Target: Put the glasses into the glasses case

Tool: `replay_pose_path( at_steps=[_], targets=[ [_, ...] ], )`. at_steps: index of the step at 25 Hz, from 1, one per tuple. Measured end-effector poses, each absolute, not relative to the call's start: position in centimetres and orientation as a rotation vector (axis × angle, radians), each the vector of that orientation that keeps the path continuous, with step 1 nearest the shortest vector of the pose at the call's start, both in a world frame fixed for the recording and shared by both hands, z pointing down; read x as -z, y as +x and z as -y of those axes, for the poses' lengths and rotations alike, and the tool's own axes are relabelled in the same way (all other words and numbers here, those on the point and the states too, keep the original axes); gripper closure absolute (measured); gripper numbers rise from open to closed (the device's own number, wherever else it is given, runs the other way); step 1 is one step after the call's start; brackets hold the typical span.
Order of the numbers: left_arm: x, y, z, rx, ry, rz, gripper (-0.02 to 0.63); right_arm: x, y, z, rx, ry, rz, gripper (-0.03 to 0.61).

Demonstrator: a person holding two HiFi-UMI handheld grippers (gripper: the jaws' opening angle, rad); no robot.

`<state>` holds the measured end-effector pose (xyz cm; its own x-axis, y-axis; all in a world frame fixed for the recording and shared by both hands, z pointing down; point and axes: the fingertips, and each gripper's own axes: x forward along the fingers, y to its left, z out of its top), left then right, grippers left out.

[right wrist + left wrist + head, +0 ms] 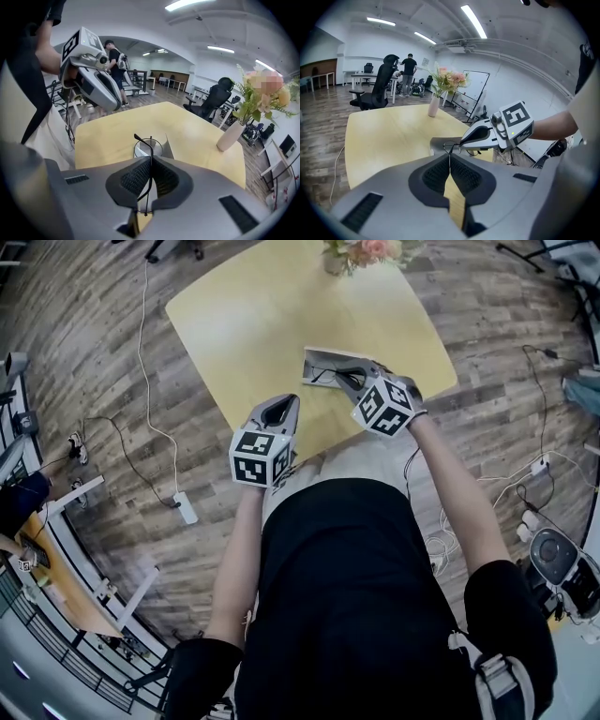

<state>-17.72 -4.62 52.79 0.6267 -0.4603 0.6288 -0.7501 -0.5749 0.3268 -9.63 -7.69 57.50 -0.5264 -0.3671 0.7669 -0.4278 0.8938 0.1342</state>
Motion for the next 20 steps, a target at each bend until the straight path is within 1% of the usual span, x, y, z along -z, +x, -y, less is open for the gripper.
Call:
replay_pose_path(
  at_steps=[12, 20],
  targets=[
    [-53.8, -19.7, 4.5, -0.689, 2.24, 0.936, 0.591, -61.6, -10.6, 9.5, 0.027, 0.476, 2.081, 0.55],
    [-54.2, -19.5, 4.8, -0.699, 2.243, 0.919, 0.591, -63.1, -10.3, 10.3, 0.061, 0.48, 2.054, 0.549]
  ],
)
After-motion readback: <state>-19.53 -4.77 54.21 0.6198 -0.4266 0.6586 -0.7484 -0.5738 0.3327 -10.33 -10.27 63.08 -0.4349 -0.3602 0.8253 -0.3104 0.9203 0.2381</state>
